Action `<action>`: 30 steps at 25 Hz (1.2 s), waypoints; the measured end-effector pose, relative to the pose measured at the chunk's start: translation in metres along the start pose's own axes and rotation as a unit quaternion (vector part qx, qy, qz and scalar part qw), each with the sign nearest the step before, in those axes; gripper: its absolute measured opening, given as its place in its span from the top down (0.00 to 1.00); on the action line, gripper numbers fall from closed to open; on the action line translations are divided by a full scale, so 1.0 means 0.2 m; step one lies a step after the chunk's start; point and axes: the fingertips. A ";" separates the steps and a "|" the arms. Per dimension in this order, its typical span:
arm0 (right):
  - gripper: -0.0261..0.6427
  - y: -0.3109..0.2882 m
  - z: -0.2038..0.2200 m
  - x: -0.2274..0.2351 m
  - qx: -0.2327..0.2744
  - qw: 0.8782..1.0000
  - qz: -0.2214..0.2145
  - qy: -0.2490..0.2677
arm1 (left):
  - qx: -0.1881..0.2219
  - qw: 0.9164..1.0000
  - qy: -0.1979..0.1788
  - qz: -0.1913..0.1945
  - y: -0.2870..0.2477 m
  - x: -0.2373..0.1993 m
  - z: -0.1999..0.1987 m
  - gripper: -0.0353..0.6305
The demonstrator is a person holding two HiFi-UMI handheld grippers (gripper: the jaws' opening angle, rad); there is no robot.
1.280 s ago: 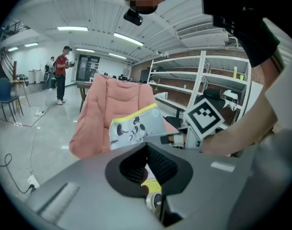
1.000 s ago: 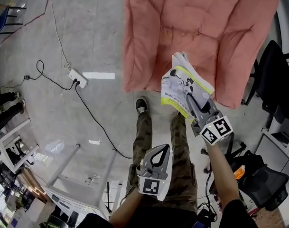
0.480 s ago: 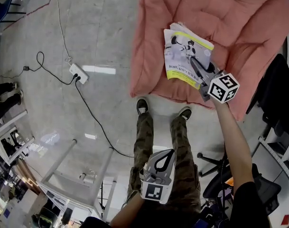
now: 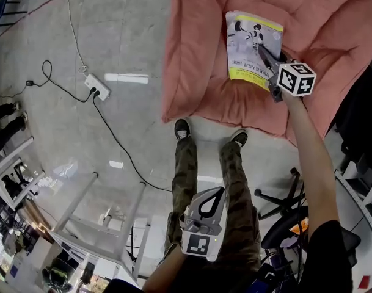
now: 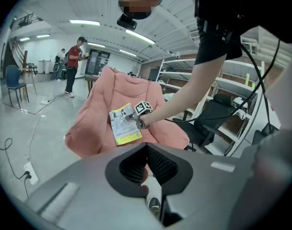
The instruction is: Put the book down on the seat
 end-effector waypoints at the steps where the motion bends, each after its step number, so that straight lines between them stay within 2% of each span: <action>1: 0.83 -0.01 0.00 0.05 -0.010 1.000 0.013 0.003 | 0.001 1.000 0.002 -0.002 -0.01 -0.01 -0.01 0.94; 7: 0.78 -0.04 0.04 0.28 -0.069 0.994 0.083 0.028 | -0.009 1.000 0.017 -0.003 -0.06 0.01 0.01 0.94; 11: 0.71 -0.04 0.04 0.39 -0.102 0.985 0.137 0.038 | -0.008 1.000 0.018 -0.001 -0.09 0.03 -0.01 0.94; 14: 0.65 0.00 0.02 0.44 -0.113 0.975 0.178 0.065 | -0.010 1.000 0.021 -0.002 -0.10 0.04 -0.02 0.94; 16: 0.66 0.05 0.00 0.50 -0.107 0.967 0.219 0.076 | -0.009 1.000 0.019 0.001 -0.11 0.05 0.00 0.94; 18: 0.77 0.12 0.00 0.56 -0.092 0.960 0.252 0.077 | -0.011 1.000 0.016 0.005 -0.11 0.07 0.03 0.94; 24: 0.72 0.32 0.15 0.47 -0.066 0.972 0.219 0.061 | -0.012 0.999 0.000 0.032 -0.12 0.12 0.07 0.94; 30: 0.72 0.56 0.43 0.11 -0.060 0.982 0.169 0.056 | 0.002 0.999 -0.031 0.045 -0.12 0.14 -0.01 0.94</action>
Point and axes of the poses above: the fingertips, and each gripper's own axes: y backward along the fingers, x to its right, z out of its underside, and after that the axes turned 4 degrees about -y, right-handed
